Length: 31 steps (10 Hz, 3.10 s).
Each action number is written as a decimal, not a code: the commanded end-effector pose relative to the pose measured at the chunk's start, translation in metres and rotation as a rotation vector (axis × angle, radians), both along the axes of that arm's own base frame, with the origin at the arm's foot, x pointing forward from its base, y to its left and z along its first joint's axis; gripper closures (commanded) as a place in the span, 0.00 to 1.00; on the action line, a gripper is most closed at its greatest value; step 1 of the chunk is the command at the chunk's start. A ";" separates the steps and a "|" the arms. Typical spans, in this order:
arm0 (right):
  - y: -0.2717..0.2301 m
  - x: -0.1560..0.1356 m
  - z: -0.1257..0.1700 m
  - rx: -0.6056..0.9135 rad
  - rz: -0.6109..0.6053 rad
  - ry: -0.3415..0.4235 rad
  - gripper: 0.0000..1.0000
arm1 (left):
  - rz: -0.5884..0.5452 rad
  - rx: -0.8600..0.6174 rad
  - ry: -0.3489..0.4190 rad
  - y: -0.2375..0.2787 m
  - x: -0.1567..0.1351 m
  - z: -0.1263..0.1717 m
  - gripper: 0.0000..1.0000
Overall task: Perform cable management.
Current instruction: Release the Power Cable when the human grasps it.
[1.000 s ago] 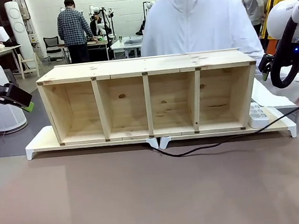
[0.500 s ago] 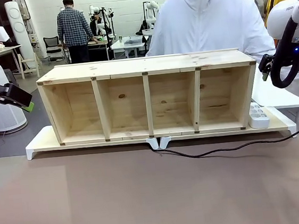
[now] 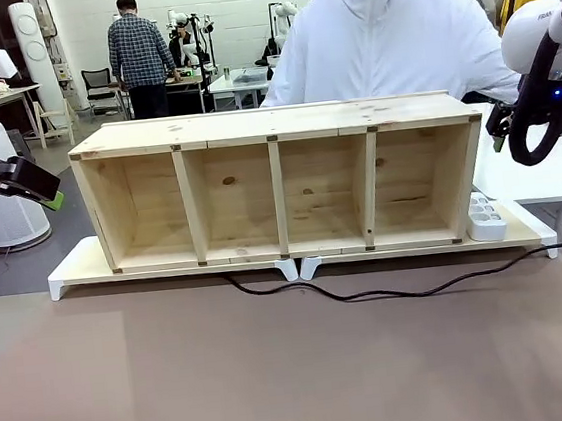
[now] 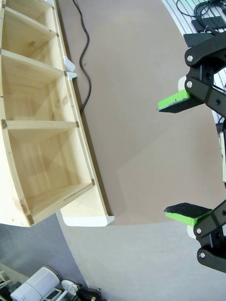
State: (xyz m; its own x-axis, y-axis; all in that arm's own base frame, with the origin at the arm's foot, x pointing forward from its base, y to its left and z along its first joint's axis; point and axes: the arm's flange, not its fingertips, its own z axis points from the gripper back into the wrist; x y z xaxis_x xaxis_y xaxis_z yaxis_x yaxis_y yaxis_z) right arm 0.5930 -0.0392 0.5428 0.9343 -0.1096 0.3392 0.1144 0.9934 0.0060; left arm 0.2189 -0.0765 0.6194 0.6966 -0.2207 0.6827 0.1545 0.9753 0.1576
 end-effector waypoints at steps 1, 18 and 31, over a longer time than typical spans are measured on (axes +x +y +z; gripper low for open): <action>-0.001 0.000 -0.001 0.009 -0.005 0.005 0.00 | -0.001 -0.001 -0.011 -0.001 0.001 0.001 0.00; -0.001 0.000 -0.001 0.009 -0.005 0.005 0.00 | -0.001 -0.001 -0.011 -0.001 0.001 0.001 0.00; -0.001 0.000 -0.001 0.009 -0.005 0.005 0.00 | -0.001 -0.001 -0.011 -0.001 0.001 0.001 0.00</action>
